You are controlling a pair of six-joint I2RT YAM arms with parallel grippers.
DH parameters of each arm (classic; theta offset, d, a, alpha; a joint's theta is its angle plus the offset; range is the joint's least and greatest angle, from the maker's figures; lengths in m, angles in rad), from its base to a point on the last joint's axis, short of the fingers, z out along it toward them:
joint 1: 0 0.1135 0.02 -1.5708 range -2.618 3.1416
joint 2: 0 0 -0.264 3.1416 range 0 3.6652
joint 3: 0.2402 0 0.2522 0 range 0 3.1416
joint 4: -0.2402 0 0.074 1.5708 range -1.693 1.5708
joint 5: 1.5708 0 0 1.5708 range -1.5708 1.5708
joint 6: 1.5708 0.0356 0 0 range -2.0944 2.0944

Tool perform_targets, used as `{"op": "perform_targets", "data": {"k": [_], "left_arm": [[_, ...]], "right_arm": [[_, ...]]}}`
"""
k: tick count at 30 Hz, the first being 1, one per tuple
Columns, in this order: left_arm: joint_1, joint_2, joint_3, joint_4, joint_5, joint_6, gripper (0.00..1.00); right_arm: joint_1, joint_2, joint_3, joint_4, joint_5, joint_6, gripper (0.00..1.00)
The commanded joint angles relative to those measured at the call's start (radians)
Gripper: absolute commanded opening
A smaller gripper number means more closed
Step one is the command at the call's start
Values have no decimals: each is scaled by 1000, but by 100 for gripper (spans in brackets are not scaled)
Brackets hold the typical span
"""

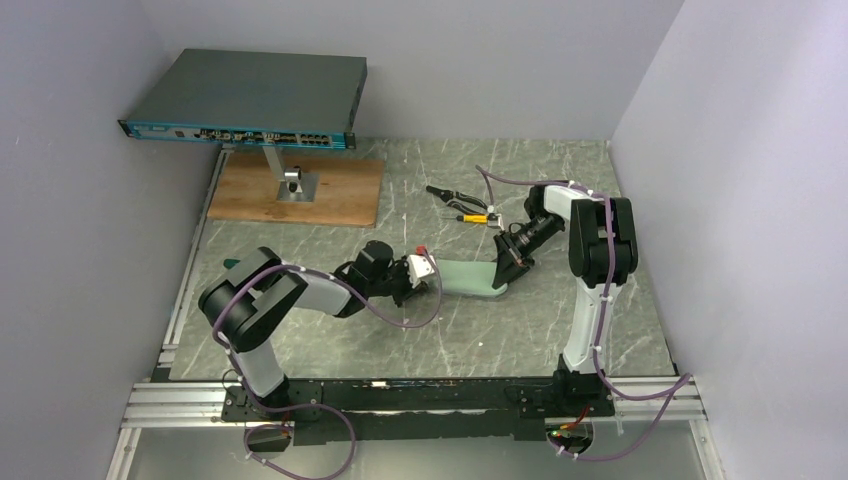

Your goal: Open the umbrella

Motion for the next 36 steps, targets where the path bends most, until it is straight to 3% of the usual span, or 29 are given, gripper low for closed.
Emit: {"op": "perform_targets", "data": {"k": [1,6,12,26,36], "left_arm": [[90,-58,13,26,-127,10,0],[108,-55,7,28,-142,9,0],[106,-50,39,42,-46,88,0],[-41,-144,-64,43,77,422,0],[-106,-85,5,5,46,447,0]], "right_arm": [[-1,43,-38,9,217,-119,0],[-7,37,-55,1,223,-140,0],[29,41,-26,-37,218,-212,0],[179,128,96,-169,309,-441,0],[330,121,86,-203,309,-519,0]]}}
